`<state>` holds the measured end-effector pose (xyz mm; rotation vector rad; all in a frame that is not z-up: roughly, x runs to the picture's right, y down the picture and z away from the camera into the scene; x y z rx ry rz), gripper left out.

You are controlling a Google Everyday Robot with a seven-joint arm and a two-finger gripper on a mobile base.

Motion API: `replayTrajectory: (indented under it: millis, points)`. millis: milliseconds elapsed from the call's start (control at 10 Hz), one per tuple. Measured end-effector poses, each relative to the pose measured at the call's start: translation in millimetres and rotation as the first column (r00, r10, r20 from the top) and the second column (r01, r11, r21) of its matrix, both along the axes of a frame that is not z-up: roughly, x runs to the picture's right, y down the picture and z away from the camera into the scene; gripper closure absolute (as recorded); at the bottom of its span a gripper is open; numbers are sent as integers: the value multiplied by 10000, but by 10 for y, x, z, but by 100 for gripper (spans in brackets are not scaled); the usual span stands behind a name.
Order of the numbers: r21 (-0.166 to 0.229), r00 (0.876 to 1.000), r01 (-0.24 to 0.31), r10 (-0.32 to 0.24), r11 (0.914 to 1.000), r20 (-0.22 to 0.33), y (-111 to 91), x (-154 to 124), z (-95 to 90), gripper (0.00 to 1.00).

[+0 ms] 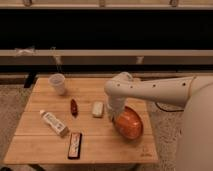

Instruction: Drag the ceramic bowl in a circle

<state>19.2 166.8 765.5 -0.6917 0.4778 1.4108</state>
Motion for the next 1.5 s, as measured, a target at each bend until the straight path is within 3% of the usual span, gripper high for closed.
replayTrajectory:
  millis: [300, 500, 700, 1100, 1500]
  points:
    - [-160, 9934, 540, -521, 9984, 1024, 245, -495, -233, 100]
    - [-384, 9823, 953, -877, 9947, 1655, 473, -748, -446, 100]
    - [-660, 9726, 1245, -1086, 9900, 2058, 647, -813, -610, 100]
    - [-1227, 9787, 1407, -1193, 9824, 1671, 888, -336, -703, 100]
    - [-1737, 9958, 879, -822, 9809, 397, 1055, 320, -491, 100]
